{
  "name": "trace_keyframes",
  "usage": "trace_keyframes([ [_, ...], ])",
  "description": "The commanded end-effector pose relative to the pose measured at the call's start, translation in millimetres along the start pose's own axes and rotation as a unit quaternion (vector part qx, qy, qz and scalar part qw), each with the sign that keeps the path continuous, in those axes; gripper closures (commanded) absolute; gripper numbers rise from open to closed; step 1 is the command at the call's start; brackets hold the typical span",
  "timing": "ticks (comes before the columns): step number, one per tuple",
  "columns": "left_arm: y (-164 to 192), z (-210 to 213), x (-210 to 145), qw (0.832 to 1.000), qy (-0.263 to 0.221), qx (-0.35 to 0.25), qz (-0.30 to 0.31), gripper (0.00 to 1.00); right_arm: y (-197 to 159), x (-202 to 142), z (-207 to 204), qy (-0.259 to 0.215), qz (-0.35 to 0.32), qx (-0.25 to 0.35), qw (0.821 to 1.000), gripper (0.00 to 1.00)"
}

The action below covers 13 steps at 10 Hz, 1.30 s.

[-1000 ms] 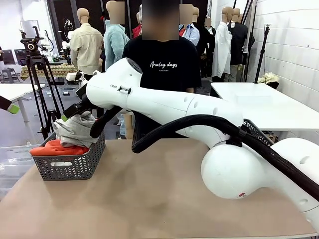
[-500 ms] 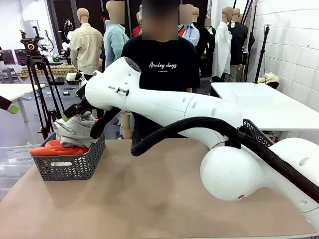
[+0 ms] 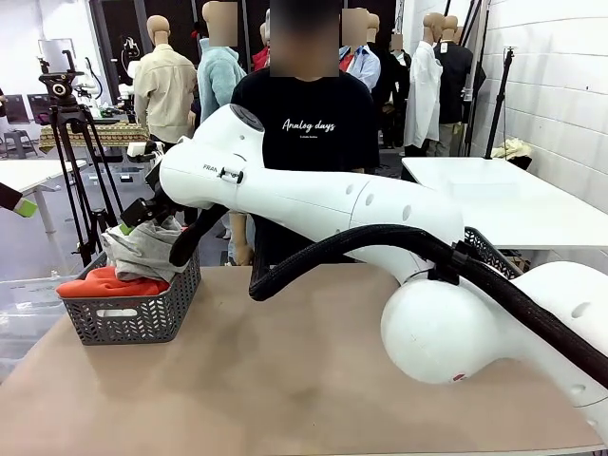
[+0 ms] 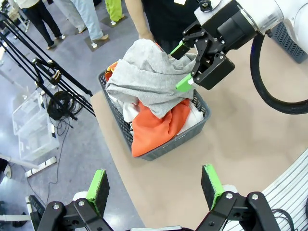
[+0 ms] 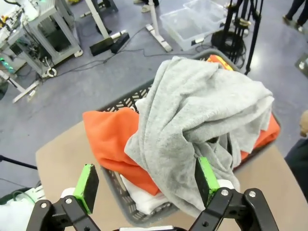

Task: Sort the tops and bottoms.
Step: Sort the clothes according to human instructions.

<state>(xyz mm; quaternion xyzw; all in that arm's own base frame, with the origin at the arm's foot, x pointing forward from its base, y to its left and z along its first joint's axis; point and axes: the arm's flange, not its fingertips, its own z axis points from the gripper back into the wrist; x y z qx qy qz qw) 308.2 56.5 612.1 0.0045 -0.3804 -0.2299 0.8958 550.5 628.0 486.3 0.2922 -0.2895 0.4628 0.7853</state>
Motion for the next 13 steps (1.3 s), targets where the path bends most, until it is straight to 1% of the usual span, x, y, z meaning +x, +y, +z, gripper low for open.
trace_keyframes([
  [1,0.7,-0.1,-0.2,1.000,0.000,0.000,0.001,0.00,0.5,0.7,-1.1,-0.010,0.014,0.000,1.000,0.00],
  [13,0.7,-0.1,-0.2,1.000,0.000,0.000,0.001,0.00,0.5,0.7,-1.1,-0.010,0.014,0.000,1.000,0.00],
])
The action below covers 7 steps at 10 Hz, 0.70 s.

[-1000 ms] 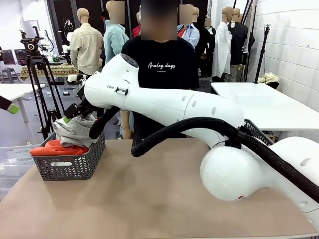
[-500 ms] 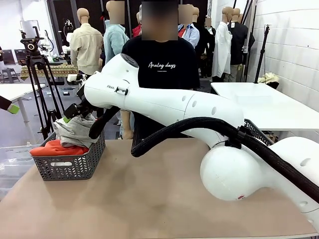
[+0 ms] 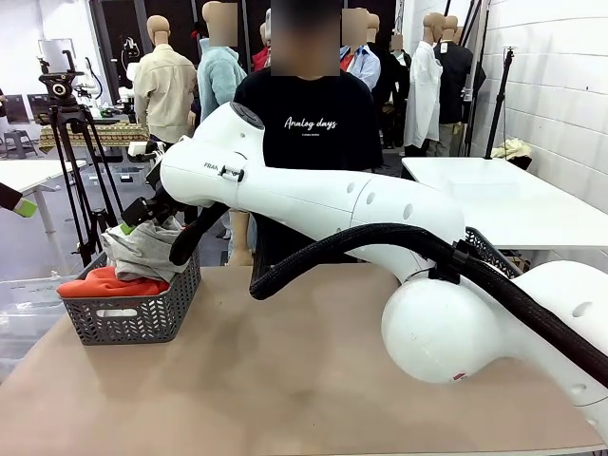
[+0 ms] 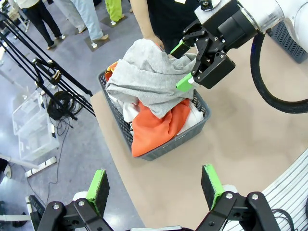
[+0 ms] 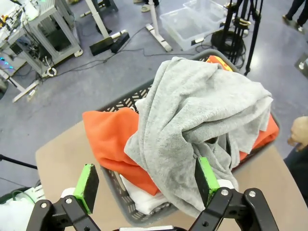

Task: Sort the tops and bottoms.
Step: Sort the clothes according to human instructions.

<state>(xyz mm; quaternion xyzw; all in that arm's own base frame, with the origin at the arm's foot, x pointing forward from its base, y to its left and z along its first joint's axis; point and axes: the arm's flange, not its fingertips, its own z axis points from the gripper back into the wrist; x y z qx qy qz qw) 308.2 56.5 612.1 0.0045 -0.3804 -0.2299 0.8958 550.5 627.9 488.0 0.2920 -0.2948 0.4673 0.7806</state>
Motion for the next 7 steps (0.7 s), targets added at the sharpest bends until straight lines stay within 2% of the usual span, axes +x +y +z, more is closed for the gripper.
trace_keyframes([
  [1,0.7,-0.1,-0.2,1.000,0.000,0.000,0.001,0.00,0.3,-0.6,-2.2,-0.006,0.007,0.000,1.000,0.00],
  [7,0.7,-0.1,-0.2,1.000,0.000,0.000,0.001,0.00,0.3,-0.6,-2.2,-0.006,0.007,0.000,1.000,0.00],
])
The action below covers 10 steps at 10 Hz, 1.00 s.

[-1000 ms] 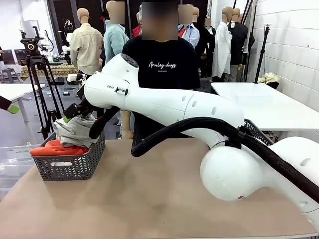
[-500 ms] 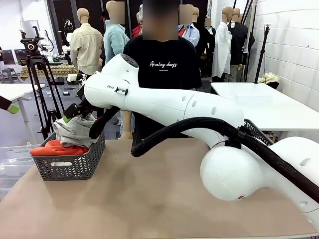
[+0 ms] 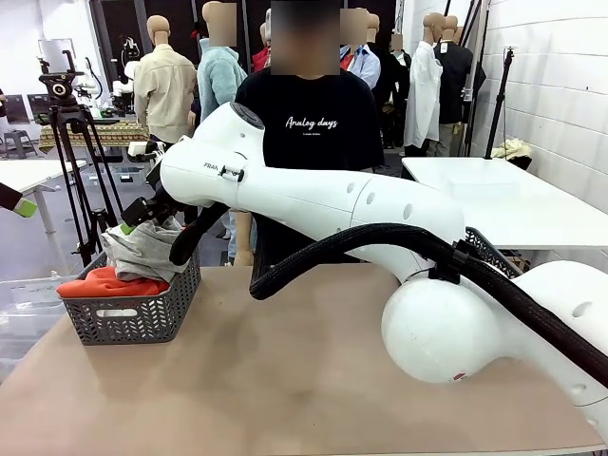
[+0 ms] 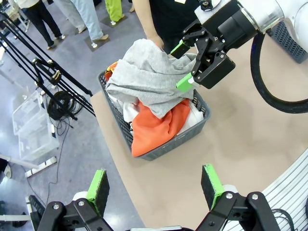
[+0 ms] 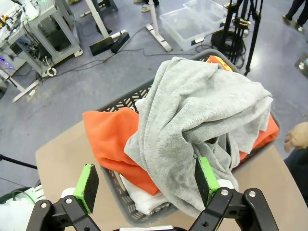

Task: Sort the tops and bottoms.
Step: Sort the clothes according to human instructions.

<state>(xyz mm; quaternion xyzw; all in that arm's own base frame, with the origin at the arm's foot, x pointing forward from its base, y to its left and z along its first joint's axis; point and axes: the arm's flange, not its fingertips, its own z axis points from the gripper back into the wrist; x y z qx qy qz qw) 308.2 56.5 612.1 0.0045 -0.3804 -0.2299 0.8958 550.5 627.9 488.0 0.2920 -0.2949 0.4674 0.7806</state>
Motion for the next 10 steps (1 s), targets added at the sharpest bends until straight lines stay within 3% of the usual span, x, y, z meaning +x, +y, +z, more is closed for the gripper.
trace_keyframes([
  [1,0.7,-0.1,-0.2,1.000,0.000,0.000,0.001,0.00,0.3,-0.6,-2.2,-0.006,0.007,0.000,1.000,0.00],
  [6,0.7,-0.1,-0.2,1.000,0.000,0.000,0.001,0.00,0.0,0.0,0.0,0.000,0.000,0.000,1.000,0.00],
  [10,0.7,-0.1,-0.2,1.000,0.000,0.000,0.001,0.00,62.6,-66.1,128.6,0.010,-0.025,-0.059,0.998,0.00],
])
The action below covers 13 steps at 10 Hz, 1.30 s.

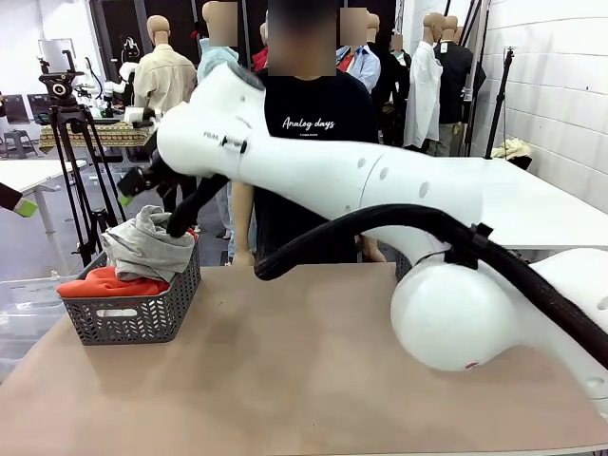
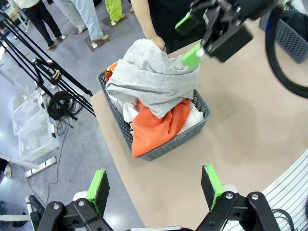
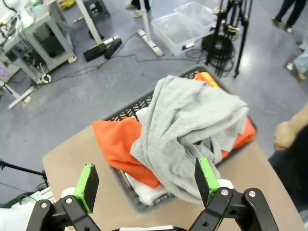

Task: Sort the tops and bottoms.
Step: Sort the clothes according to human instructions.

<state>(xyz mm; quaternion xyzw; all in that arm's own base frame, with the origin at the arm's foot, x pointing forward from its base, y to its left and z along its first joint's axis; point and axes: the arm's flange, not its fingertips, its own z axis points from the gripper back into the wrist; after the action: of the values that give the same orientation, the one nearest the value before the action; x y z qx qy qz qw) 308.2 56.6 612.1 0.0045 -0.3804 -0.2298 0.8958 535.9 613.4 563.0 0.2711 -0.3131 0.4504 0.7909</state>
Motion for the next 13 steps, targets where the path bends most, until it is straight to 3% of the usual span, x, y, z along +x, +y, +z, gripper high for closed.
trace_keyframes([
  [1,0.6,-0.1,-0.2,1.000,0.000,0.000,0.001,0.00,48.7,-131.8,99.3,0.027,-0.025,-0.033,0.999,0.00],
  [3,0.6,-0.1,-0.2,1.000,0.000,0.000,0.001,0.00,53.7,-182.3,147.5,0.059,-0.090,-0.086,0.990,0.00],
  [6,0.6,-0.1,-0.2,1.000,0.000,0.000,0.001,0.00,81.7,-256.5,210.2,0.018,-0.155,-0.140,0.978,0.00],
  [11,0.6,-0.1,-0.2,1.000,0.000,0.000,0.001,0.00,162.8,-359.3,286.9,-0.058,-0.275,-0.257,0.925,0.00],
  [12,0.6,-0.1,-0.2,1.000,0.000,0.000,0.001,0.00,31.0,56.9,136.8,-0.027,-0.235,-0.193,0.952,0.00],
  [13,0.6,-0.1,-0.2,1.000,0.000,0.000,0.001,0.00,31.0,56.9,136.8,-0.027,-0.235,-0.193,0.952,0.00],
])
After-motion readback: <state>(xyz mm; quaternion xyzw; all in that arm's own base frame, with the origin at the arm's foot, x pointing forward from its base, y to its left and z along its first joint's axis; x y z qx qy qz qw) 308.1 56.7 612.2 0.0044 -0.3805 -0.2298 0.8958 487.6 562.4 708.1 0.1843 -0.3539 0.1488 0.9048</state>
